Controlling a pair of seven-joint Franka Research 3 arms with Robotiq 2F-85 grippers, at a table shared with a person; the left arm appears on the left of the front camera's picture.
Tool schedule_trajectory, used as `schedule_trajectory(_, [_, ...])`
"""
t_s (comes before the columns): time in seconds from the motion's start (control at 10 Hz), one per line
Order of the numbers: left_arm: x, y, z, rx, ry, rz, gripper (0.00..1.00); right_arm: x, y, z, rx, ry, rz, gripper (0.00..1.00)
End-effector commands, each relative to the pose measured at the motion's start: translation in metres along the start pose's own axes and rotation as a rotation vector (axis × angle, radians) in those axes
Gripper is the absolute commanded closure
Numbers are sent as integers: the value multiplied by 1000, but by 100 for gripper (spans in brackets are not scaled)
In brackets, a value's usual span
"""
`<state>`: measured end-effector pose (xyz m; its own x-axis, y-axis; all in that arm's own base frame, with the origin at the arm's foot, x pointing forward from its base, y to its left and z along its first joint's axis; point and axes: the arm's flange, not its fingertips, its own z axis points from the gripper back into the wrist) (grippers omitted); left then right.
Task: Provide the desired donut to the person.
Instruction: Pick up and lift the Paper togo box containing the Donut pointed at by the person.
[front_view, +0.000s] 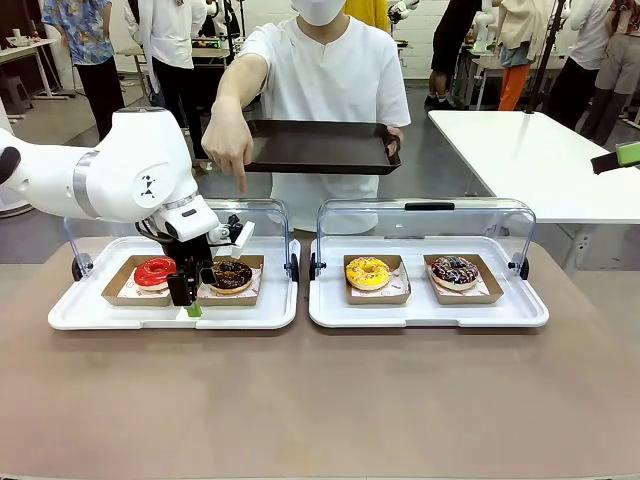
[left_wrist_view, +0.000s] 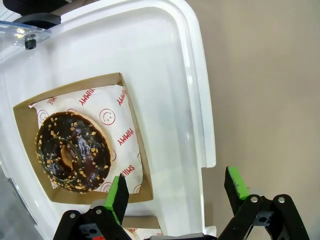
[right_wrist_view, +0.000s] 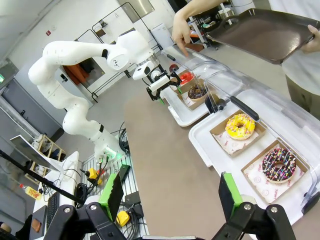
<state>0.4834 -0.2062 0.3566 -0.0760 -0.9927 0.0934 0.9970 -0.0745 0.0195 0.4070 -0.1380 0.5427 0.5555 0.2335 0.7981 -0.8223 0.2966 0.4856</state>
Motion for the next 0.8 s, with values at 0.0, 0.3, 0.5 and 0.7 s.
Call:
schedule_trajectory(0.0, [-1, -2, -8, 32, 45, -8, 0, 0, 0, 0, 3, -2, 2, 0])
schedule_trajectory(0.3, [-4, 1, -12, 45, 65, -11, 0, 0, 0, 0, 3, -2, 2, 0])
schedule_trajectory(0.5, [-6, 2, -17, 28, 61, -5, 0, 0, 0, 0, 3, -2, 2, 0])
schedule_trajectory(0.7, [-7, 2, -19, 19, 69, -1, 0, 0, 0, 0, 3, -2, 2, 0])
